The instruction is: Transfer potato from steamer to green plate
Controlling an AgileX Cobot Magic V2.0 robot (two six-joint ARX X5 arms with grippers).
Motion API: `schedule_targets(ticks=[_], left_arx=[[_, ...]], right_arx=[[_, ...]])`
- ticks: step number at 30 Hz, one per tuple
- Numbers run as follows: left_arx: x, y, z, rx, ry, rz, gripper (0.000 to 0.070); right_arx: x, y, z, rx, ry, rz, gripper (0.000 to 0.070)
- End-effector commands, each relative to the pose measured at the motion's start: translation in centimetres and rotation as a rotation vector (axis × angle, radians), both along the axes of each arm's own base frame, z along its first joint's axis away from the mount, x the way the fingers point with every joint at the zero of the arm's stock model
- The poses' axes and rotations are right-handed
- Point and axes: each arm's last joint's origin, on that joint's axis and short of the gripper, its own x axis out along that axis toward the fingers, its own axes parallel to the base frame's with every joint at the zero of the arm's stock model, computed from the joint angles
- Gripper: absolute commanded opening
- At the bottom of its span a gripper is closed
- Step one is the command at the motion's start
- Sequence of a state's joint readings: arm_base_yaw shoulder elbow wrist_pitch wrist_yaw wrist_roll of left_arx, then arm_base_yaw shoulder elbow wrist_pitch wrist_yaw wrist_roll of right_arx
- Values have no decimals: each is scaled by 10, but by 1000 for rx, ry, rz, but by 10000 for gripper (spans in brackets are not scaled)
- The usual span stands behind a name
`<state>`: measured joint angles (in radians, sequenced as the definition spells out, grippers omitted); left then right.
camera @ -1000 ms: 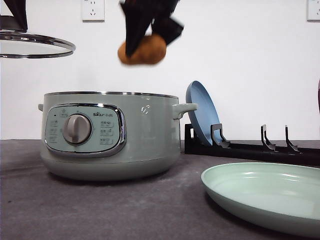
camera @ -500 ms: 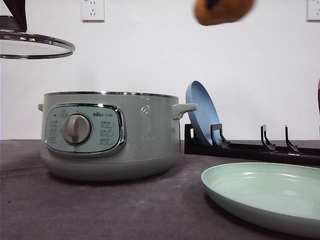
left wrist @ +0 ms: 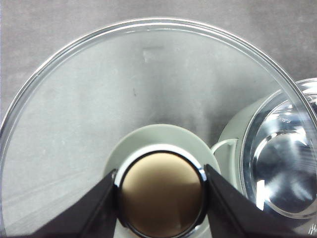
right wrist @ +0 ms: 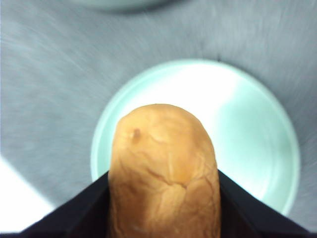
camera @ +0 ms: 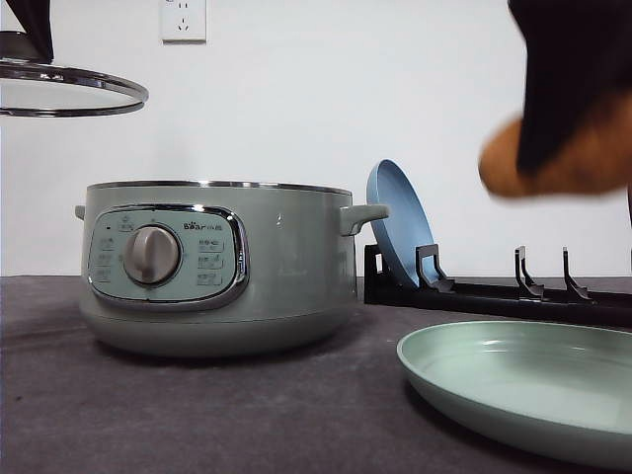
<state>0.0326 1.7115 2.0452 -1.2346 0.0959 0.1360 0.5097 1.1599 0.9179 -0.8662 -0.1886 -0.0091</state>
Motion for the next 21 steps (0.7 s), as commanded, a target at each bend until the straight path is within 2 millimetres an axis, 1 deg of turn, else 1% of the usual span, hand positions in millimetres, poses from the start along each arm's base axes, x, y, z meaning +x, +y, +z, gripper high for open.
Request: schedule_targets(ticks=[1,5,10,21], left_arx=[[-1,0,12,-5,-66,2,10],[-1,0,12,-5,-65,2,10],[-2,0,12,-6,-65,2,10],[-2,0,12,-6,-65,2,10]], right_arx=[[3,1,-11,23,9,-47,209],[4,0,-37,61,-4,-103,209],[1,-2,-59,74,-6,-137,209],[1,-4,-80,68,4,-162,209]])
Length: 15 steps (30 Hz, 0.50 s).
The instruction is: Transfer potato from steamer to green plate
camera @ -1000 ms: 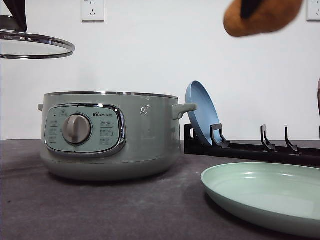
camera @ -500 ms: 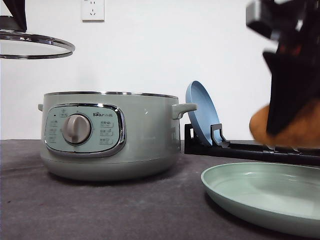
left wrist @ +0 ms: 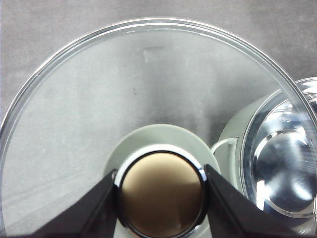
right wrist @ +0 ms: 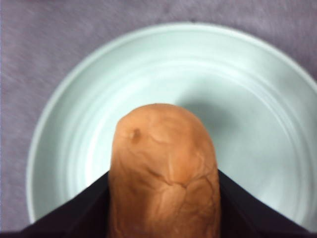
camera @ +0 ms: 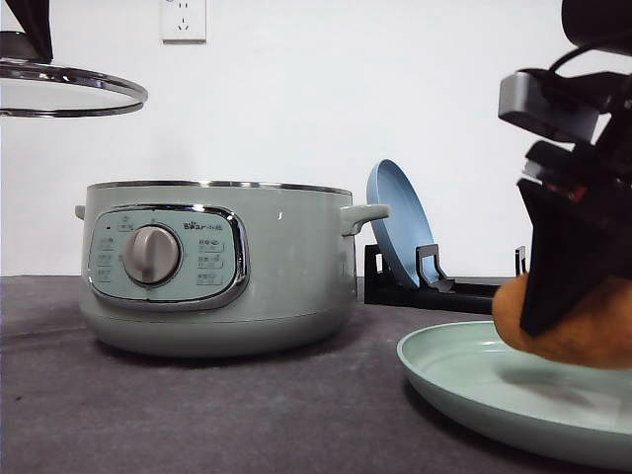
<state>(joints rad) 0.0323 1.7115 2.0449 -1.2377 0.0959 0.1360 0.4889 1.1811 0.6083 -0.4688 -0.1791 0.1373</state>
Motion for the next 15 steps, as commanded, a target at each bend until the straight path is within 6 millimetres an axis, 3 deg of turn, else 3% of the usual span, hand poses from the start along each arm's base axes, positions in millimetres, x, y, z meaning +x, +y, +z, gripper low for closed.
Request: schedule_targets(ticks=[1,12,15], left_arx=[[-1,0,13,-5,-68,2,10],[-2,0,12,-6,-64,2,10],[-2,0,12,-6,-64,2,10]], right_arx=[[2,2,-5,-6,18,-10,209],[6,4,-13,-24,48,-11,215],[7,4,-13,-37,39,-27,323]])
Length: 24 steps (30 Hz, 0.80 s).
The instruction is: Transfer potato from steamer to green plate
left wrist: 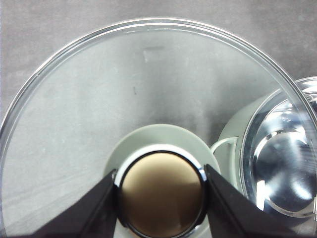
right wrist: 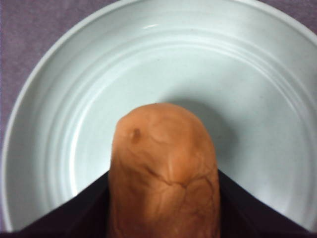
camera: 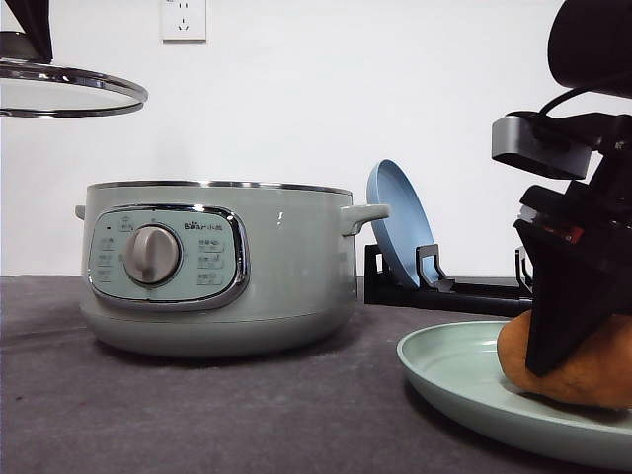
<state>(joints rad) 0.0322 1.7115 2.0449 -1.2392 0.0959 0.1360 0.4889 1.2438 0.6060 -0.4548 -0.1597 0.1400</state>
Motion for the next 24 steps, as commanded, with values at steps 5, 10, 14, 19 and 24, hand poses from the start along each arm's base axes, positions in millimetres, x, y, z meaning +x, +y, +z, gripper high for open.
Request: schedule_targets(ticks=[5,10,14,19,24], left_arx=[[-1,0,12,-6,-66,3,10],[-2,0,12,-7,-65,4,10],[-2,0,12,-13,-62,10,10],[-2,-3,12,-21,-54,10,9],[-3,-8,11,-25,-44,-1,9]], right_arx=[[5,3,12,29,-28,-27,429],[1,2,49,66,-75,-32,575],[-11,-5,91,93,-130,-30,635],[-37,-19,145,178,-281,-25,640],[-73,-38,191,271,-440,-35,700]])
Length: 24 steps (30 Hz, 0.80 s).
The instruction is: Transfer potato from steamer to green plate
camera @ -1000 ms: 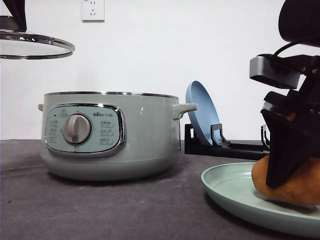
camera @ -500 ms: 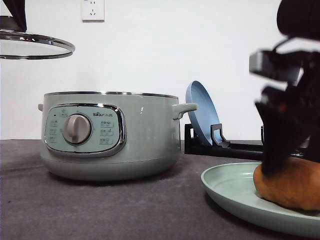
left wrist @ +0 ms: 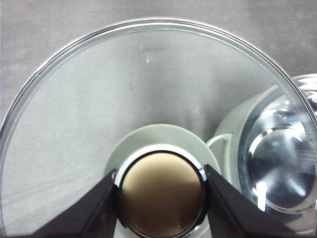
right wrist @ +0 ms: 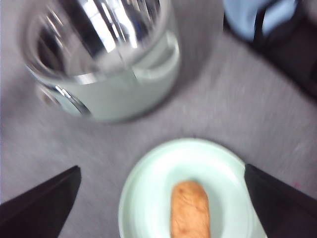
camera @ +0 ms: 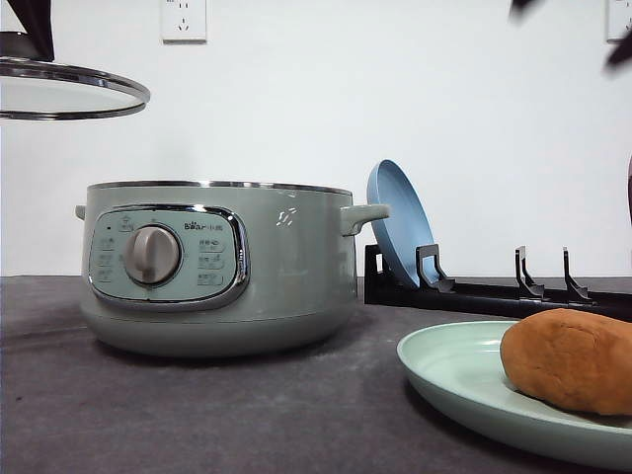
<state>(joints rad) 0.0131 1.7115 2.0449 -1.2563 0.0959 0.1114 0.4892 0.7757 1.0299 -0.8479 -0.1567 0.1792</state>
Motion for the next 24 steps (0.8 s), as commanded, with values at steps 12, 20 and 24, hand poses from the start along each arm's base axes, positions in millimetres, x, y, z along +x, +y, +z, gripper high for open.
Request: schedule_targets(ticks=[12,20,24], left_arx=[[-4,-33,12,-17,-51,-90,9],[-12,-78,11,-22,-49,-231,9],[-19,-104,11,-24,-48,-313,9]], right_arx=[[-66,-35,37,128,-198,-5,700],[-69,-36,37,139,-203,-9,700],[-68,-36,38,142,-207,-9,700]])
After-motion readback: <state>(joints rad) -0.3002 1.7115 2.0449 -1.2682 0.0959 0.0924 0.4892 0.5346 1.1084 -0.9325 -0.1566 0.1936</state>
